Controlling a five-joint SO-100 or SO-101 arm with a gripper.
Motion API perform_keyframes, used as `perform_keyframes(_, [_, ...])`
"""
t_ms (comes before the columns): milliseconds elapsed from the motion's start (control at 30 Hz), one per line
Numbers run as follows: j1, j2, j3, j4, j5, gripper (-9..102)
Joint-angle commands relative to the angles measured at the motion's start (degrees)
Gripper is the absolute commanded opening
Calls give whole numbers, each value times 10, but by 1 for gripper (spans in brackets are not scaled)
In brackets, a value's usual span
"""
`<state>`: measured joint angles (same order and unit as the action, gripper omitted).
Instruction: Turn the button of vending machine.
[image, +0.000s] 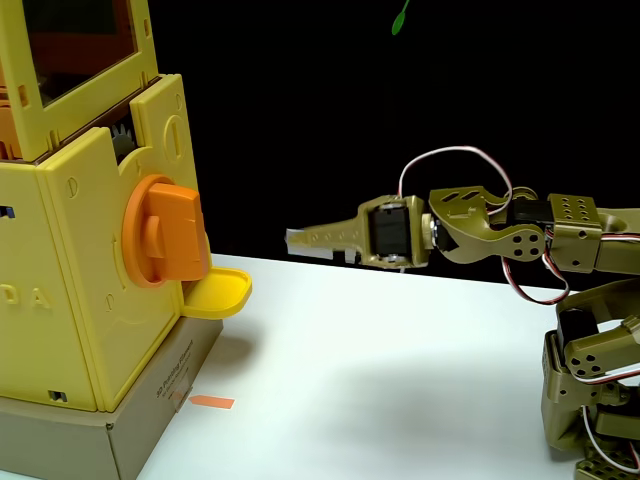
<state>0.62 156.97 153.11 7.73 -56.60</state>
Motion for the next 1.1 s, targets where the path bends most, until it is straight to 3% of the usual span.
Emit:
perform_keyframes(0, [-4,-10,-4,-42,-42,19])
perform_keyframes(333, [4,-105,-62,-44,-123,43])
perform_keyframes(500, [4,-161,-62,-123,-136,43])
perform_keyframes(800, [1,-276,-65,-359,-153,37])
perform_keyframes(1067, [26,-384,-144,-397,-177,36])
